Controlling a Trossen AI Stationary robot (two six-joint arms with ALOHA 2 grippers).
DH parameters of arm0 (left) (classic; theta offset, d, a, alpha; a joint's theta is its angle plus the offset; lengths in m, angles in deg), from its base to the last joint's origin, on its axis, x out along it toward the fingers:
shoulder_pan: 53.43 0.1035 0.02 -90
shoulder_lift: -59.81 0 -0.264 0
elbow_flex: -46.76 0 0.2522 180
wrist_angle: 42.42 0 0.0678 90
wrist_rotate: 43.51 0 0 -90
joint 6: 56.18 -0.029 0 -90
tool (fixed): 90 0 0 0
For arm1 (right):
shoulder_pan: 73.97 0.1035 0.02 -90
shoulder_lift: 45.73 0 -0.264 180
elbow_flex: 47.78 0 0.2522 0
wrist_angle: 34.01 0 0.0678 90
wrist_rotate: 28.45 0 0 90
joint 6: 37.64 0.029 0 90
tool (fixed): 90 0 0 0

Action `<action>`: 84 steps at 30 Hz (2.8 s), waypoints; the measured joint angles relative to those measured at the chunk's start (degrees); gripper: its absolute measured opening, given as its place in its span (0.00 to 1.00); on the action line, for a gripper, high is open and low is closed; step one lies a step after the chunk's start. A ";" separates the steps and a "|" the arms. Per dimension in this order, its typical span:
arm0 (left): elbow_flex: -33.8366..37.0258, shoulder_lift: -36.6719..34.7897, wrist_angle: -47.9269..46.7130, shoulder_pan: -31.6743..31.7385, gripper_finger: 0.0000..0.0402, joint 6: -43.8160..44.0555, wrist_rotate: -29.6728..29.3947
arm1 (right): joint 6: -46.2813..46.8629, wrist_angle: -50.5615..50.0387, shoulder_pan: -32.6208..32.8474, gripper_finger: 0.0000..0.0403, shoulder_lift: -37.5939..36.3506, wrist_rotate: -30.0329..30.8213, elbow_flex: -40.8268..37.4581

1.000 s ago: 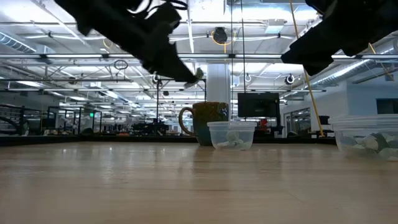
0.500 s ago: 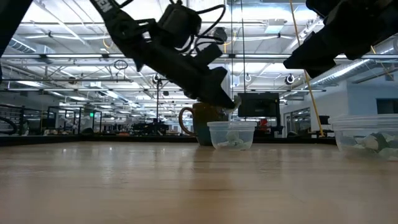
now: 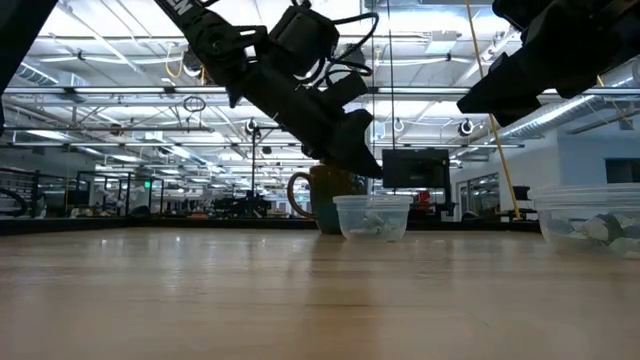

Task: Pick and place items into bin
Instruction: Return to Home Position

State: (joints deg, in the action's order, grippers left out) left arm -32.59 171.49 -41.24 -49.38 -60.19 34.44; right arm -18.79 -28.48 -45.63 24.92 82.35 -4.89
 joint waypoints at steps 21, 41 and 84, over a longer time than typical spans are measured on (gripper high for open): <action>-0.01 -32.46 -35.83 -2.05 0.32 9.14 0.01 | -6.75 -5.49 -2.03 0.28 -16.49 0.04 0.00; 24.03 -81.52 -59.52 -21.30 0.32 40.31 -23.01 | -5.25 7.39 -3.33 0.28 -46.98 0.07 -25.77; 64.56 -109.54 -8.21 -18.10 0.32 5.54 -14.39 | -7.21 -16.49 -14.12 0.28 -59.01 0.10 -23.75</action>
State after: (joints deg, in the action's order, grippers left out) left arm 31.96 61.95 -49.45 -67.47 -54.65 20.05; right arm -26.00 -44.98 -59.75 -34.09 82.45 -28.64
